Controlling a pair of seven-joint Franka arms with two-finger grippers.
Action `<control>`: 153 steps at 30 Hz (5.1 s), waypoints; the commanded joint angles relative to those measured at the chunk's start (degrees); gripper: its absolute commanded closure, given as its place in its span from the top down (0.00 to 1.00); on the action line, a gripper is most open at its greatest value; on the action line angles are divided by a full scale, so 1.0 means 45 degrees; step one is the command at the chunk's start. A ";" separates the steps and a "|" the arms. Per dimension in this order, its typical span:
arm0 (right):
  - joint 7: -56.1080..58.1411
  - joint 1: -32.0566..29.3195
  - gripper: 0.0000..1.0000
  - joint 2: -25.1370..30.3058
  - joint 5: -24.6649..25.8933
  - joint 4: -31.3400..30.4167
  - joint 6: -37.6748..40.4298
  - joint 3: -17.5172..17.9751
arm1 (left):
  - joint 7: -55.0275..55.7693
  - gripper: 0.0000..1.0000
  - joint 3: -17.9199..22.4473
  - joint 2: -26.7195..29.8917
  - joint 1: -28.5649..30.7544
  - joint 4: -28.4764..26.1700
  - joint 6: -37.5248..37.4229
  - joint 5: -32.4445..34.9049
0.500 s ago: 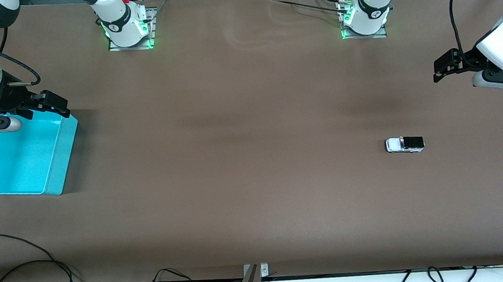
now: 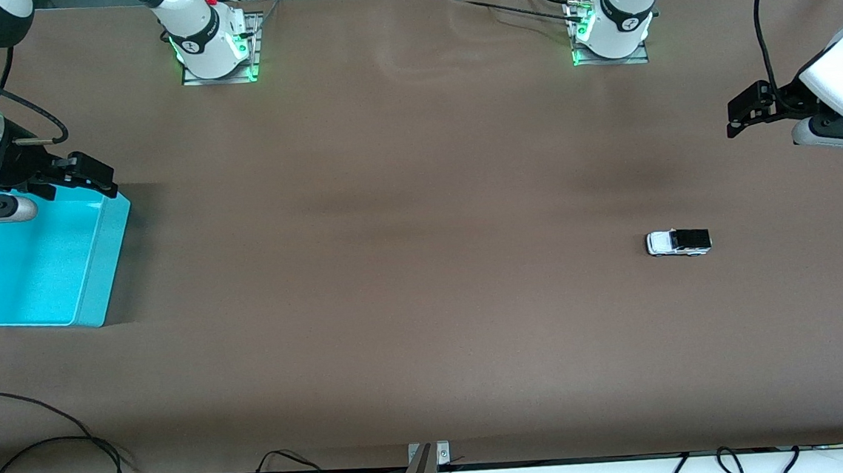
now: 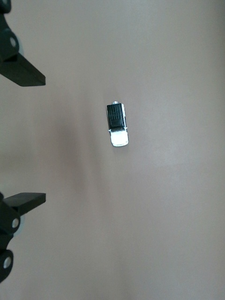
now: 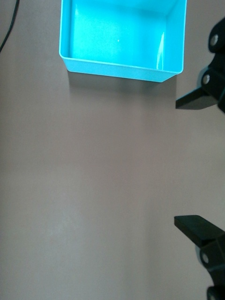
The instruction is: Wind and store white jeep toy
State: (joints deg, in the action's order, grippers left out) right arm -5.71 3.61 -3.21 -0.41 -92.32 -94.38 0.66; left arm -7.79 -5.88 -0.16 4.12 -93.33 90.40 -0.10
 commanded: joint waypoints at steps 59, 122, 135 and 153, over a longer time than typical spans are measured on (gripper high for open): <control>-0.0215 -0.0060 1.00 -0.0087 -0.0006 0.0282 0.0173 0.0048 | -0.0163 1.00 -0.0002 -0.0199 -0.0114 0.0407 -0.0245 0.0392; -0.0234 0.0057 1.00 -0.0087 -0.0006 0.0301 0.0114 0.0107 | -0.4848 1.00 0.0135 -0.1877 0.0432 0.0681 -0.0733 0.0373; -0.0234 0.0057 1.00 -0.0087 -0.0006 0.0301 0.0114 0.0107 | -0.7620 1.00 0.0115 -0.3011 0.0823 0.0116 0.0125 0.0412; -0.0234 0.0057 1.00 -0.0087 -0.0006 0.0301 0.0134 0.0107 | -1.4750 1.00 0.0115 -0.3753 0.1116 -0.3126 0.5611 0.0607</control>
State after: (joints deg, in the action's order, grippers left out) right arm -6.12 3.87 -3.22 -0.42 -92.28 -94.38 0.95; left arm -65.97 -5.07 -17.78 8.59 -102.08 108.43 1.08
